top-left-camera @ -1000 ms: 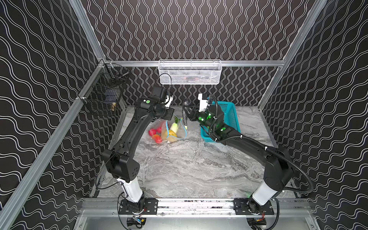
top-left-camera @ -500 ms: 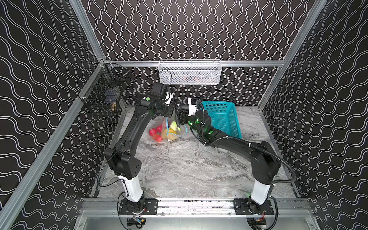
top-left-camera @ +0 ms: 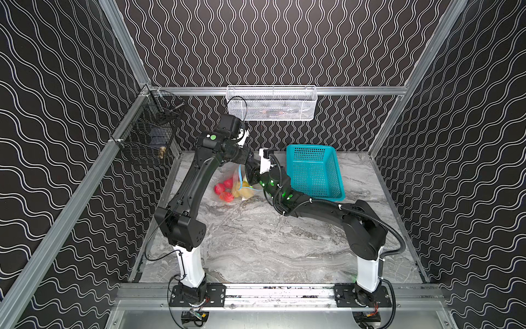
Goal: Place the food in the zip-top bag and seal the zipper
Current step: 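Carry the cucumber with the right gripper over the open bag, then lower the cucumber into the bag and open the right gripper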
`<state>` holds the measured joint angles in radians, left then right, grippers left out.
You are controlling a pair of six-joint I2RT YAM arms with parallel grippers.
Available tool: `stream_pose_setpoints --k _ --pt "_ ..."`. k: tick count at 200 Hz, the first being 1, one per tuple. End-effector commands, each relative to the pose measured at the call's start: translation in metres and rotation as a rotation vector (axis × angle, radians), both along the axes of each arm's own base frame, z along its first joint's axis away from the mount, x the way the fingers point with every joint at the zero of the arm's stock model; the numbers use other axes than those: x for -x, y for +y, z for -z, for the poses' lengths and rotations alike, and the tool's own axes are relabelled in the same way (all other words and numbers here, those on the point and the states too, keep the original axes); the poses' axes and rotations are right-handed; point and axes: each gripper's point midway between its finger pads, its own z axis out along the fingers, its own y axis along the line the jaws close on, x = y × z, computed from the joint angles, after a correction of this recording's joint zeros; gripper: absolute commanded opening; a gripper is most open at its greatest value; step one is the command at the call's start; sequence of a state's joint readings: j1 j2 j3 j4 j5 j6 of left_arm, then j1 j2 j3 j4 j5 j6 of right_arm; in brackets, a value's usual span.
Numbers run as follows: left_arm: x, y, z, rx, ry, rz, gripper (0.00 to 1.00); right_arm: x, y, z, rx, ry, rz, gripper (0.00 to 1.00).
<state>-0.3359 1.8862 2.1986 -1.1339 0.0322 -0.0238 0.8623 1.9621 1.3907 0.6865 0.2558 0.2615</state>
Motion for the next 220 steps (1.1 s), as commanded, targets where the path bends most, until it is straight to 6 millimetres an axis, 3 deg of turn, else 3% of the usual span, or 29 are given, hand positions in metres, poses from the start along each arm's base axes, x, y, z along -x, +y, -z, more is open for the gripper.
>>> stream_pose_setpoints --k 1,63,131,182,201,220 --pt "0.0 0.001 -0.003 -0.006 -0.007 0.001 0.0 -0.003 0.0 -0.009 -0.016 -0.057 0.024 0.26" --pt "-0.006 0.006 -0.001 -0.037 -0.016 -0.02 0.0 0.004 0.0 0.008 0.015 -0.072 0.006 0.42" --pt "-0.008 0.004 -0.006 -0.027 -0.024 -0.015 0.0 -0.002 0.015 0.028 0.097 -0.043 -0.018 0.44" --pt "-0.003 0.001 -0.012 -0.034 -0.041 -0.006 0.0 -0.024 0.034 0.048 0.228 0.053 -0.009 0.74" --pt "-0.002 0.001 -0.014 -0.042 -0.049 -0.005 0.0 -0.023 0.033 0.047 0.23 0.067 -0.011 0.87" --pt "0.0 0.002 -0.015 -0.046 -0.054 -0.006 0.0 -0.02 0.029 0.04 0.219 0.068 -0.013 0.91"
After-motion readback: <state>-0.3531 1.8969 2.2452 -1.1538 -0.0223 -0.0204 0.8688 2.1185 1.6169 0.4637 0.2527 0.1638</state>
